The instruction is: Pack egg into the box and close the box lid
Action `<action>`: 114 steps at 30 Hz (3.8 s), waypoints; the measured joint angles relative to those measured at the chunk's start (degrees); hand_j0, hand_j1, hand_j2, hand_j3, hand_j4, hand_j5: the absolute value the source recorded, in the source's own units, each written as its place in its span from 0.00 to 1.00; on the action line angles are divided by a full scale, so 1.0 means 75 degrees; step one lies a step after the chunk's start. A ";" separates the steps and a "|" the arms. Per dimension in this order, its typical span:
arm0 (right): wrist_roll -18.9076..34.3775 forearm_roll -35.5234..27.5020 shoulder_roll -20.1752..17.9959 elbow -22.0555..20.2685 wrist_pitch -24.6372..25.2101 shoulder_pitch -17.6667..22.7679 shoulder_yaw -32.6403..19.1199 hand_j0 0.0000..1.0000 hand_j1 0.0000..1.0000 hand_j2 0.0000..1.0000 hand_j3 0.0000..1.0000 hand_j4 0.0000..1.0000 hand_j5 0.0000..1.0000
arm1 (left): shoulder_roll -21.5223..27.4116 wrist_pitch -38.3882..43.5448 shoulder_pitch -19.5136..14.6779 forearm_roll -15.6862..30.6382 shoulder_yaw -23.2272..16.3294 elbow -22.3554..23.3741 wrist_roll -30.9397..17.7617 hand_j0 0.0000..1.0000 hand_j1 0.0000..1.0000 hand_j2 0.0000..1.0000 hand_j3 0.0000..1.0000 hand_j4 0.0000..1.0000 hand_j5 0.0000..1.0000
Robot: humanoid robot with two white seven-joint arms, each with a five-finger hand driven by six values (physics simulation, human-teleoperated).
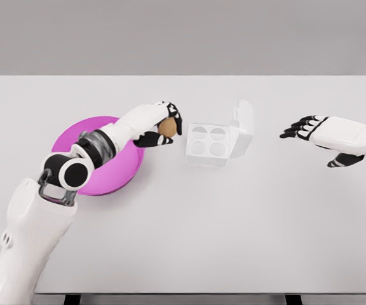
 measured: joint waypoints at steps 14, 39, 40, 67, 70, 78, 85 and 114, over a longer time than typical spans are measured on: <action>0.0000 0.0009 0.0022 -0.0049 0.0000 0.0023 0.0006 1.00 1.00 1.00 1.00 1.00 1.00 | -0.0501 -0.0004 -0.0316 0.0002 -0.0225 0.0601 0.0000 0.31 0.31 0.31 0.31 0.31 0.31; 0.0000 0.0008 0.0020 -0.0131 0.0000 0.0059 0.0018 1.00 1.00 1.00 1.00 1.00 1.00 | -0.1289 -0.0995 -0.0832 -0.0006 -0.0275 0.2081 0.0001 0.37 0.37 0.37 0.37 0.37 0.37; 0.0000 0.0008 0.0019 -0.0133 0.0000 0.0059 0.0018 1.00 1.00 1.00 1.00 1.00 1.00 | -0.1294 -0.1001 -0.0832 -0.0005 -0.0273 0.2089 0.0001 0.38 0.38 0.38 0.38 0.38 0.38; 0.0000 0.0008 0.0023 -0.0195 0.0000 0.0070 0.0018 1.00 1.00 1.00 1.00 1.00 1.00 | -0.1230 -0.1010 -0.0820 0.0063 -0.0271 0.2072 0.0002 0.69 0.69 0.69 0.69 0.69 0.69; 0.0000 0.0009 0.0025 -0.0193 0.0000 0.0082 0.0018 1.00 1.00 1.00 1.00 1.00 1.00 | -0.1226 -0.1016 -0.0820 0.0031 -0.0270 0.2068 0.0004 0.75 0.75 0.75 0.75 0.75 0.75; 0.0000 0.0009 0.0024 -0.0238 0.0000 0.0094 0.0028 1.00 1.00 1.00 1.00 1.00 1.00 | -0.1221 -0.1022 -0.0809 0.0013 -0.0269 0.2060 0.0004 0.79 0.79 0.79 0.79 0.79 0.79; 0.0000 0.0008 0.0018 -0.0306 0.0000 0.0094 0.0023 1.00 1.00 1.00 1.00 1.00 1.00 | -0.1213 -0.1017 -0.0809 0.0012 -0.0269 0.2039 0.0004 0.83 0.83 0.83 0.83 0.83 0.83; 0.0000 -0.0003 0.0050 -0.0671 0.0000 0.0070 0.0049 1.00 1.00 1.00 1.00 1.00 1.00 | 0.3283 -0.4539 0.0761 0.4657 0.1772 -0.0192 0.0002 1.00 1.00 1.00 1.00 1.00 1.00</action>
